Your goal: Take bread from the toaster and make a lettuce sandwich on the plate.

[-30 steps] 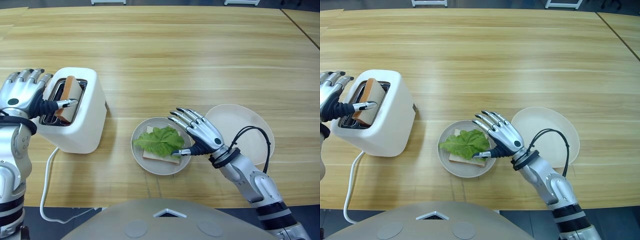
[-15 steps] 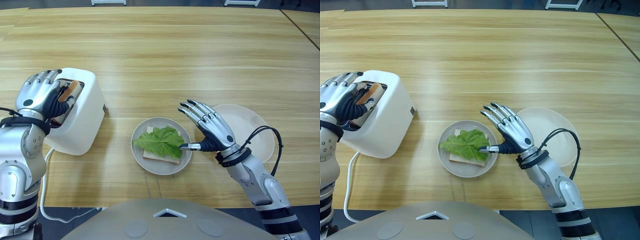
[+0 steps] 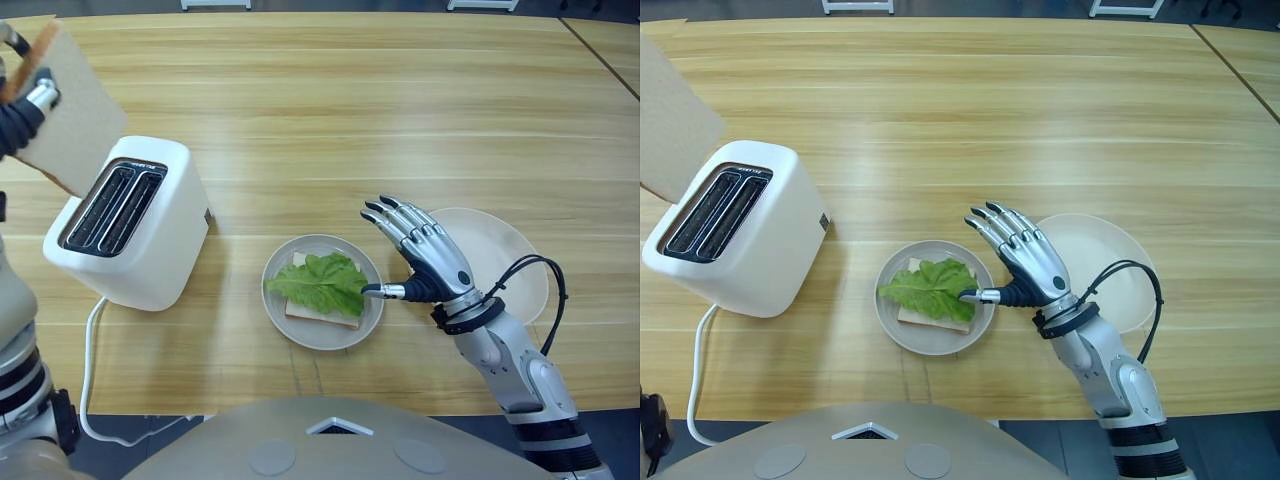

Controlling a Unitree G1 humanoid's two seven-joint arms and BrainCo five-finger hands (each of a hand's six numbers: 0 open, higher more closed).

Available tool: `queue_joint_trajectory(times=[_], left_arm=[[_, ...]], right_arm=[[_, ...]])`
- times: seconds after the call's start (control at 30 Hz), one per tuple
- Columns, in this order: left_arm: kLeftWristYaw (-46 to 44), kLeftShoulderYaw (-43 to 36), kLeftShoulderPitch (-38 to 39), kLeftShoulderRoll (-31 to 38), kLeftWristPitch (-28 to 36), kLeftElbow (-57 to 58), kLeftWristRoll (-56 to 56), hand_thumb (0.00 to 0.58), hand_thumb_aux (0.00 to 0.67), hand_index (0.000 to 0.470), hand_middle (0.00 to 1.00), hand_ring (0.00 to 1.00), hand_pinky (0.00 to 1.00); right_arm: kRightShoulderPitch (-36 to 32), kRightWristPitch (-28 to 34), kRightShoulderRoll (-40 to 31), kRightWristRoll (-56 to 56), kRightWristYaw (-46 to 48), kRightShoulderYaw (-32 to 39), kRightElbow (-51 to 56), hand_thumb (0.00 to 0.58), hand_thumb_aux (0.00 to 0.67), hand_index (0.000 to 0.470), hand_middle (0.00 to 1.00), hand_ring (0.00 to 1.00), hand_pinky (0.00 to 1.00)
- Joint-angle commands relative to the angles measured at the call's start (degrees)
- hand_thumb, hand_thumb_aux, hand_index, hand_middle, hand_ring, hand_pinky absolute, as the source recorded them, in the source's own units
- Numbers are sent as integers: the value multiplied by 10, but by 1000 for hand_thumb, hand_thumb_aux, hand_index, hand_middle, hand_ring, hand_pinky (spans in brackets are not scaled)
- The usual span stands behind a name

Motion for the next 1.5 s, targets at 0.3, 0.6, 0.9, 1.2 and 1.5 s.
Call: queue_joint_trajectory(times=[0.3, 0.6, 0.9, 1.2, 1.5], left_arm=[[-159, -220, -225, -54, 64, 98, -359, 580, 670, 470, 1000, 1000, 1000], [-249, -483, -296, -183, 28, 305, -430, 580, 670, 470, 1000, 1000, 1000], [-243, -613, -243, -275, -89, 556, -410, 580, 670, 470, 1000, 1000, 1000], [-219, -586, -258, -265, -160, 681, -392, 580, 670, 470, 1000, 1000, 1000], [-233, -527, -271, -258, -130, 606, -423, 580, 670, 470, 1000, 1000, 1000]], right_arm=[[7, -153, -56, -67, -143, -133, -47, 0, 0, 0, 0, 0, 0], [40, -272, -63, -110, -171, -178, -117, 0, 0, 0, 0, 0, 0], [83, -257, -80, -55, 35, -9, -31, 0, 0, 0, 0, 0, 0], [86, -216, -74, -41, 109, 37, 4, 0, 0, 0, 0, 0, 0], [97, -217, -81, -15, 123, 26, -26, 0, 0, 0, 0, 0, 0]])
